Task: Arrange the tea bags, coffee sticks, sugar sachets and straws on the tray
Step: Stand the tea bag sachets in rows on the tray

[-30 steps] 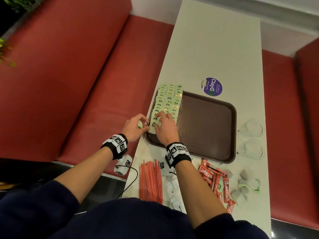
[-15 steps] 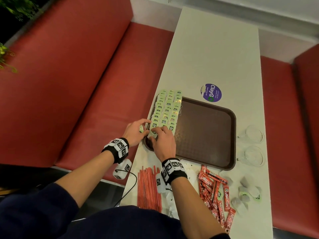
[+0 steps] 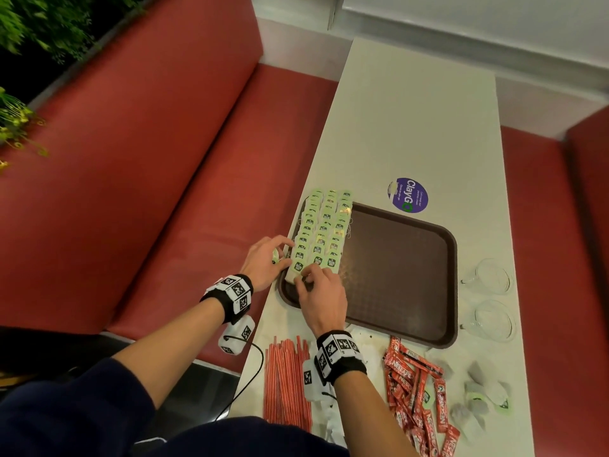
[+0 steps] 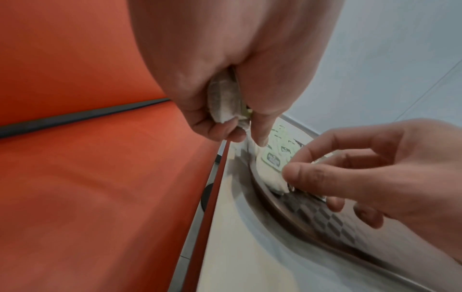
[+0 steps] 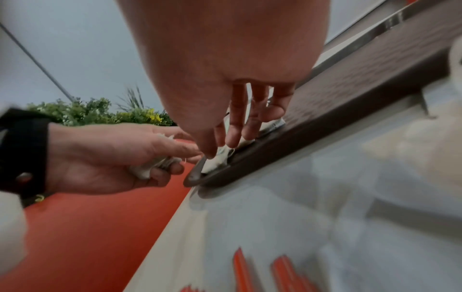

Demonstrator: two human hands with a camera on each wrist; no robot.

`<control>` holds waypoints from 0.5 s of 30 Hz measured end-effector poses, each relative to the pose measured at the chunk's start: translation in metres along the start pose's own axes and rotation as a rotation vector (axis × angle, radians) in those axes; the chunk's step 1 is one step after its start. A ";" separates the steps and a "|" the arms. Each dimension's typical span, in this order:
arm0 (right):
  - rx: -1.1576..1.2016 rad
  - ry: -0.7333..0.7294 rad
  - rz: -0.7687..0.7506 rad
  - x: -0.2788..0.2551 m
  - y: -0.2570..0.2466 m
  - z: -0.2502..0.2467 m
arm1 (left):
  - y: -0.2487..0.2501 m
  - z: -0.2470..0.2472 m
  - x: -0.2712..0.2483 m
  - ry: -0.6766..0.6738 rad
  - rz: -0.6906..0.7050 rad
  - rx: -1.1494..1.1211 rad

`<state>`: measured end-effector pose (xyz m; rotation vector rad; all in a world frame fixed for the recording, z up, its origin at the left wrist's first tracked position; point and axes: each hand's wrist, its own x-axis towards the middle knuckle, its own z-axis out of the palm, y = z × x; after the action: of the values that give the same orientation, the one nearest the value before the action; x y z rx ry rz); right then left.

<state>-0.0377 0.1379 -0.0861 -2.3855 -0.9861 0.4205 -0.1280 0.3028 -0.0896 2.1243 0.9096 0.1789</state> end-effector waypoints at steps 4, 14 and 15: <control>-0.101 -0.030 -0.051 -0.001 -0.005 0.009 | -0.001 0.000 0.008 -0.029 0.023 0.045; -0.176 0.028 -0.087 0.008 -0.015 0.005 | 0.000 -0.003 0.015 -0.026 0.050 0.066; -0.182 0.036 -0.087 0.008 -0.015 0.004 | 0.000 -0.003 0.014 -0.029 0.047 0.070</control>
<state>-0.0424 0.1539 -0.0816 -2.4895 -1.1505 0.2652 -0.1190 0.3141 -0.0905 2.2086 0.8604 0.1416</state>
